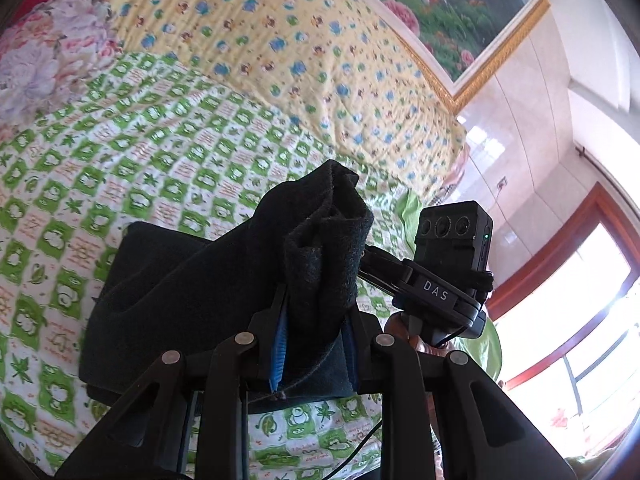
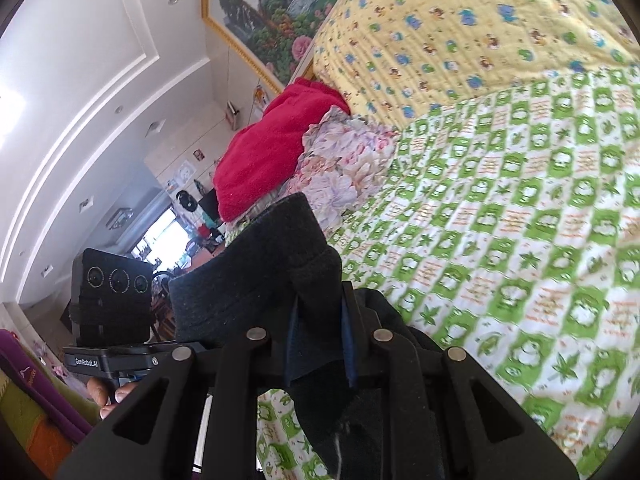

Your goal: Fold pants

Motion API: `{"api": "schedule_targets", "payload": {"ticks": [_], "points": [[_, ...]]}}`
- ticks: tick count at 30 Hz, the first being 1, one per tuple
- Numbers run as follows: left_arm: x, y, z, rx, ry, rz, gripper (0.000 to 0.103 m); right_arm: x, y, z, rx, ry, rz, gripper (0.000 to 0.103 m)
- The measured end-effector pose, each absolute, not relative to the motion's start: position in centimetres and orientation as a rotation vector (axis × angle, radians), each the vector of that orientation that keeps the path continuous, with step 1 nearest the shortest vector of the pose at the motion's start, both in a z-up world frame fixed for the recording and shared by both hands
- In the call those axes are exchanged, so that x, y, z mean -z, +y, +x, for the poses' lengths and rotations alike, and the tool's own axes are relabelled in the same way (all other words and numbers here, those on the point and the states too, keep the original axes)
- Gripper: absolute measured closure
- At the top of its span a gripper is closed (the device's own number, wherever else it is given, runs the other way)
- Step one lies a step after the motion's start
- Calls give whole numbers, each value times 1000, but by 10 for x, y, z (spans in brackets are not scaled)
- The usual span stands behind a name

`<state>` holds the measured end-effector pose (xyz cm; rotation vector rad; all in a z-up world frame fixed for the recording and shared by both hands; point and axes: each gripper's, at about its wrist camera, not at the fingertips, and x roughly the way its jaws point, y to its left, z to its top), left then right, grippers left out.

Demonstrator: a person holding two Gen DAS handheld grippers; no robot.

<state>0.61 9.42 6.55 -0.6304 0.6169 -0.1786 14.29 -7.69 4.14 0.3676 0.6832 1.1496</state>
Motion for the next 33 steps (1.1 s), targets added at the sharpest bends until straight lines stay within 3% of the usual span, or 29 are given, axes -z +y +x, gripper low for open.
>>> {"api": "schedule_targets", "payload": {"ticks": [30,33], "points": [[-16,21,47,289,785,-468,79,24,-164,131,-925,776,486,78],[-14,17,49,301,795,-452,73,25,-172,127,-839,798,458,76]]}}
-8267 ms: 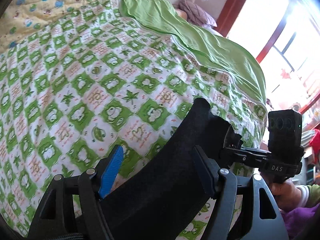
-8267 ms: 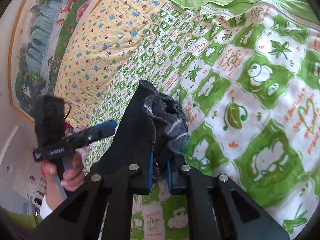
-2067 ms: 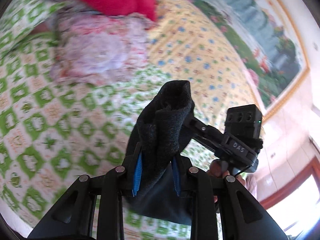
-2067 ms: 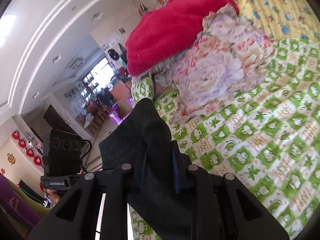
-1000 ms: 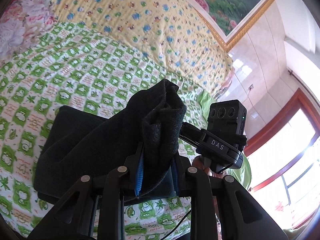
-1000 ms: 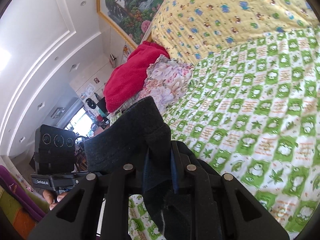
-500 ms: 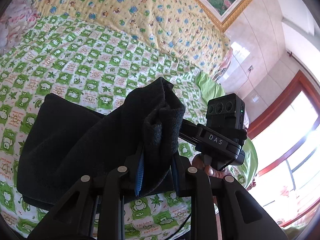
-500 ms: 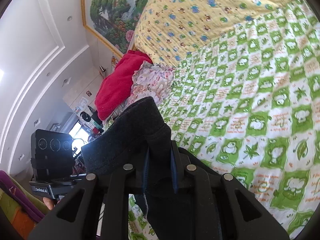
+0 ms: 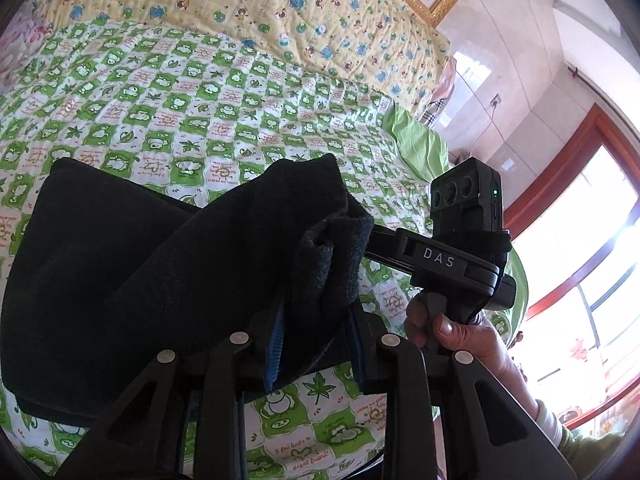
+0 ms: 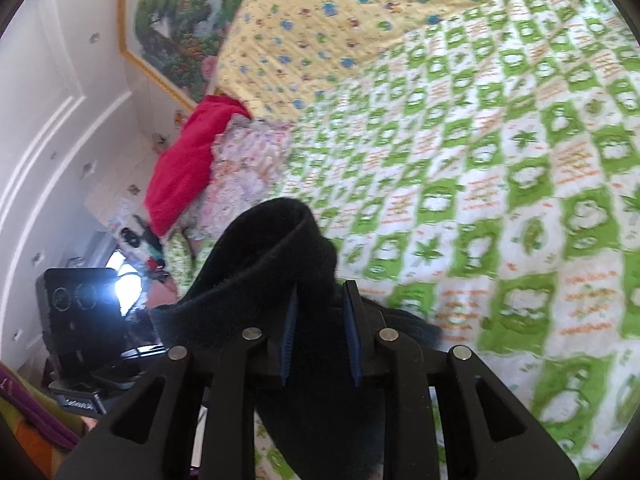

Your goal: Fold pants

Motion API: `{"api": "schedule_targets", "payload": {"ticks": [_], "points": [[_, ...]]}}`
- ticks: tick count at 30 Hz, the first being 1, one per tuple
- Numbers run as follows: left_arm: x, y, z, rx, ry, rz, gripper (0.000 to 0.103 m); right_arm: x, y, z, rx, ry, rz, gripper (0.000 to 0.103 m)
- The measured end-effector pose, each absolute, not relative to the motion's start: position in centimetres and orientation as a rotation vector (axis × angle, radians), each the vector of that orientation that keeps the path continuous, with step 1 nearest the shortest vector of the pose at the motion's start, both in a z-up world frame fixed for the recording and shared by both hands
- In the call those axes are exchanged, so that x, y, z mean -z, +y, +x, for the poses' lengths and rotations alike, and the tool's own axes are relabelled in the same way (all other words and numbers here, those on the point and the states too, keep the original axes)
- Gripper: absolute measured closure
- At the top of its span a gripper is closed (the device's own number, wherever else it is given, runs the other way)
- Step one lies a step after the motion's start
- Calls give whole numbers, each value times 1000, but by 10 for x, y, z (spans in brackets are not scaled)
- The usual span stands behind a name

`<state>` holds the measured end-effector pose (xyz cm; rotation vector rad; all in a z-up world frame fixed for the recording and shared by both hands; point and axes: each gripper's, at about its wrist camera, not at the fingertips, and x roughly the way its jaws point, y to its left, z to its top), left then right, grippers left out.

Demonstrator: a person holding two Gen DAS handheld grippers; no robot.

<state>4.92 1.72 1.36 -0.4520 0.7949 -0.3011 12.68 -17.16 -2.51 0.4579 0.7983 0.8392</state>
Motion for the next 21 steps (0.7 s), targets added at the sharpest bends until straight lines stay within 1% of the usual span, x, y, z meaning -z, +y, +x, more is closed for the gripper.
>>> {"api": "schedule_targets", "payload": {"ticks": [2,4,5,6,8,11,16,21], "points": [[-13,15,48,313,796,-441,67,23,-181,122,-771,795,448,75],[-13,14,47,343,800,-455,46,20,-192,115,-714,783,448,72],[-13,15,46,357,803,-466,43,19,-197,113,-689,778,451,64],[-13,14,45,367,806,-480,41,17,-201,110,-661,774,453,53],[-12,14,43,372,810,-483,41,13,-208,103,-602,763,451,43],[-14,17,38,374,808,-490,41,7,-215,91,-590,734,485,35],[-25,31,24,356,767,-494,35,-3,-210,78,-558,723,471,31],[-31,52,15,303,737,-514,34,-8,-193,69,-549,736,422,28]]}}
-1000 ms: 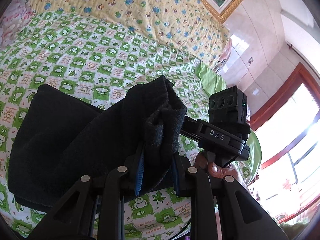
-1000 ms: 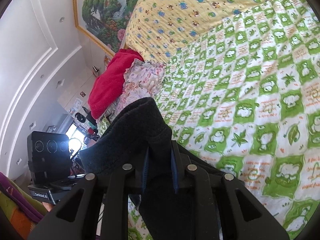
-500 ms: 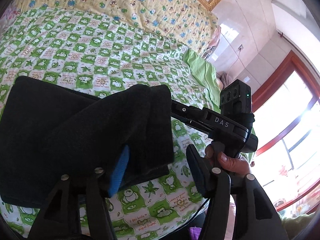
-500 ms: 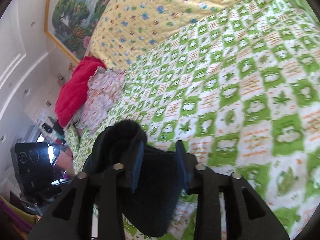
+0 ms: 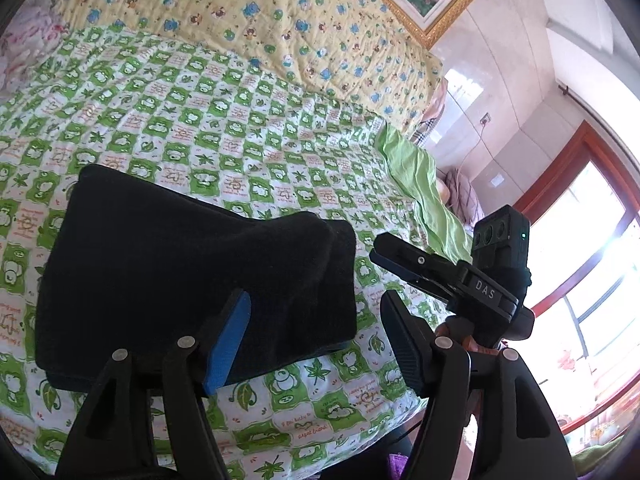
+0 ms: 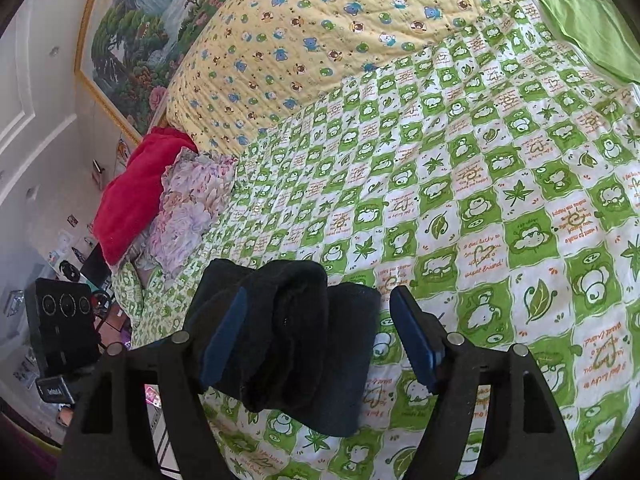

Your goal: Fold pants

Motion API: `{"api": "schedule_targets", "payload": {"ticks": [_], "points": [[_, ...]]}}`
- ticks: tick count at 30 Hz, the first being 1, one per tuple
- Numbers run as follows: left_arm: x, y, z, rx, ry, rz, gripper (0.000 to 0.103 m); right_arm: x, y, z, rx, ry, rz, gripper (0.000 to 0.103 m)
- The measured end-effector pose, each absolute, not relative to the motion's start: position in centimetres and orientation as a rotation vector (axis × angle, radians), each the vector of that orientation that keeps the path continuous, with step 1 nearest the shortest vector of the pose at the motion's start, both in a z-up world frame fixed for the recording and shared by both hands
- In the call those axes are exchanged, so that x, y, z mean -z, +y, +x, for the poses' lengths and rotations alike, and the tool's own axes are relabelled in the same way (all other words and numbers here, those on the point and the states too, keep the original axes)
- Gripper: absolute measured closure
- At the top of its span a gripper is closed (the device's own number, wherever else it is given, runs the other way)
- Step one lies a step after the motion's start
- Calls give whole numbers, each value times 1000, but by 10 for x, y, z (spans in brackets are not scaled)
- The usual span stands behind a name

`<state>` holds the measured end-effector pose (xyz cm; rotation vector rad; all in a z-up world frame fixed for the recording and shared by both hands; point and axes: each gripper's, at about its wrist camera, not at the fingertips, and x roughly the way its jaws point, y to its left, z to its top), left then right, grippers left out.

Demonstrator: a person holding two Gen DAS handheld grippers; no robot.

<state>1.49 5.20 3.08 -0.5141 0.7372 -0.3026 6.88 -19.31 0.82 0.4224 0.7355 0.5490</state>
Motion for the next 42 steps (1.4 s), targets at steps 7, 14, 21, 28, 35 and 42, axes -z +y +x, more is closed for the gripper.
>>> {"api": "schedule_targets", "payload": {"ticks": [7,14,21,28,35,42], "points": [[-33,86,2,226,704,-549,34,-15,-170,58,-495,747,350,15],[-32,118,-8,145,679,-579,30,-24,-150,49,-492,749,309,9],[-25,147,-15,71,672,-612,29,-12,-142,50,-466,793,327,8],[-12,172,-14,19,695,-649,25,0,-140,52,-438,837,358,8],[2,180,-7,5,729,-675,25,9,-139,54,-395,851,349,8],[10,179,5,18,759,-668,24,18,-141,57,-421,885,413,8]]}}
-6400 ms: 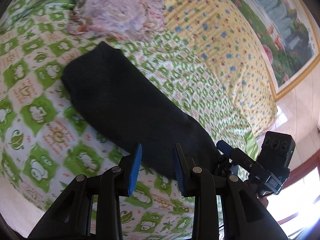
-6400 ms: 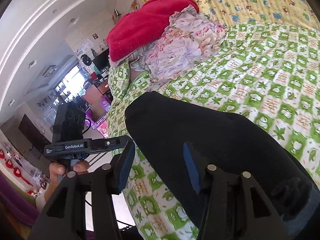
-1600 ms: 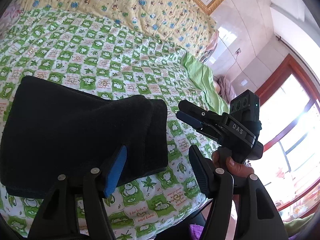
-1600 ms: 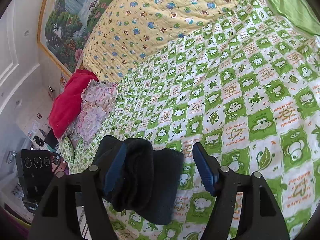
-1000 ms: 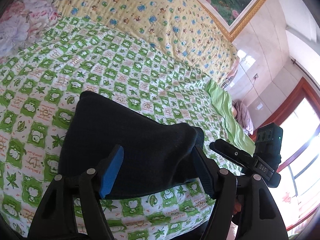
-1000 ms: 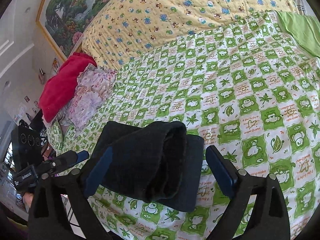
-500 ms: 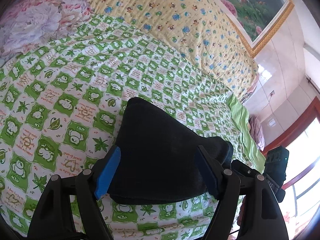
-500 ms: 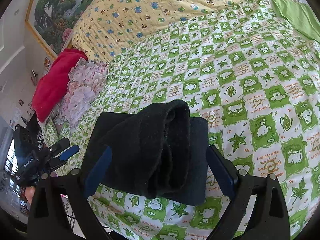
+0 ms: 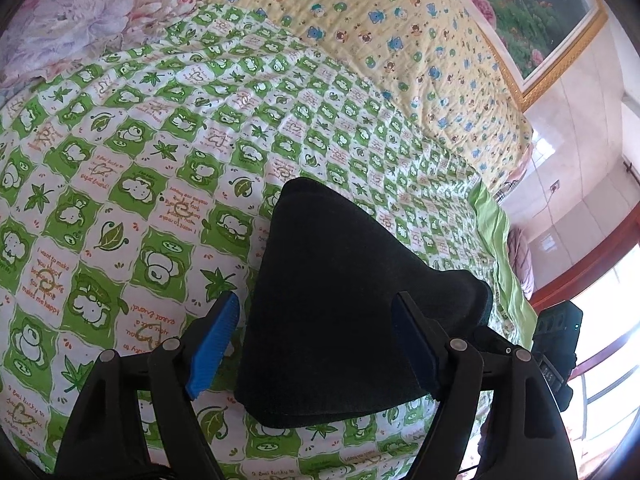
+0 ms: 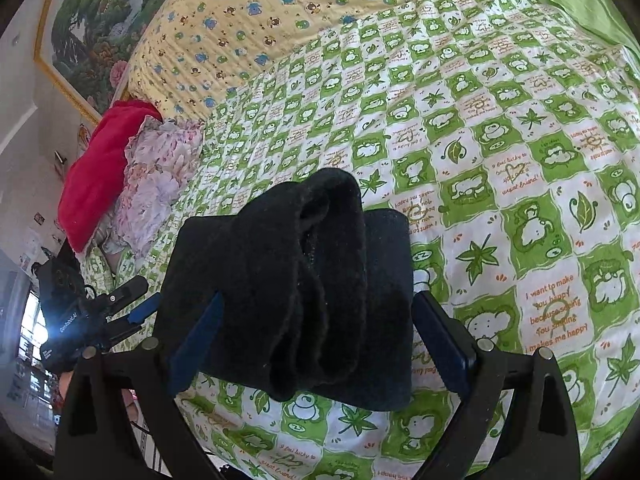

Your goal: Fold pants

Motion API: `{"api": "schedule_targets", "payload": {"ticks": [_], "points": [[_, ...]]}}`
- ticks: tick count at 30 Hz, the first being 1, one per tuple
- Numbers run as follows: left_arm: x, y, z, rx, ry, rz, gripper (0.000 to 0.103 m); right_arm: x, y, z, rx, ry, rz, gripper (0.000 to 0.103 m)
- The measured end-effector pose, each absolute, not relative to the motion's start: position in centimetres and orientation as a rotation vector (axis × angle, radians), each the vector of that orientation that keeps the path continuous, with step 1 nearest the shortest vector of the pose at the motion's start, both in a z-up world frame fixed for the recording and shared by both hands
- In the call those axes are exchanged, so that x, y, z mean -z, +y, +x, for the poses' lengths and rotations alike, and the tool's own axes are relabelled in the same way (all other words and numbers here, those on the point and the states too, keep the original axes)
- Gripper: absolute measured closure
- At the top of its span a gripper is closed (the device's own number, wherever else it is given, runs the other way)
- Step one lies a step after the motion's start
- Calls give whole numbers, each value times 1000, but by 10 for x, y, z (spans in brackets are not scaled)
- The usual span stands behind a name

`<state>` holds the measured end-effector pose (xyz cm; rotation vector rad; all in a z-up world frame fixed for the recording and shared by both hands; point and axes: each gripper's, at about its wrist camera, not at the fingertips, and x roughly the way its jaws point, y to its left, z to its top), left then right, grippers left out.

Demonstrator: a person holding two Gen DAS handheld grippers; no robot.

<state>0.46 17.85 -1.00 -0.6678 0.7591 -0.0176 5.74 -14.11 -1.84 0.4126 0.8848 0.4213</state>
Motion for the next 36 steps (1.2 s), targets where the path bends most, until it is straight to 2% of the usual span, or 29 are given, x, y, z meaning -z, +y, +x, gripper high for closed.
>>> {"api": "schedule_targets", "payload": {"ticks": [16,26,29,32,36], "points": [[36,177,37,16,844,-645,24,39,-145,64,-448,925,433,9],[49,176,48,-13,857,-643,25,49,-150,66,-498,912,450,28],[47,171,51,14,851,-644,45,50,-151,65,-514,896,453,37],[43,165,51,11,839,-616,51,48,-150,63,-528,887,452,44],[40,165,48,13,834,-625,58,44,-148,59,-536,869,444,47]]}}
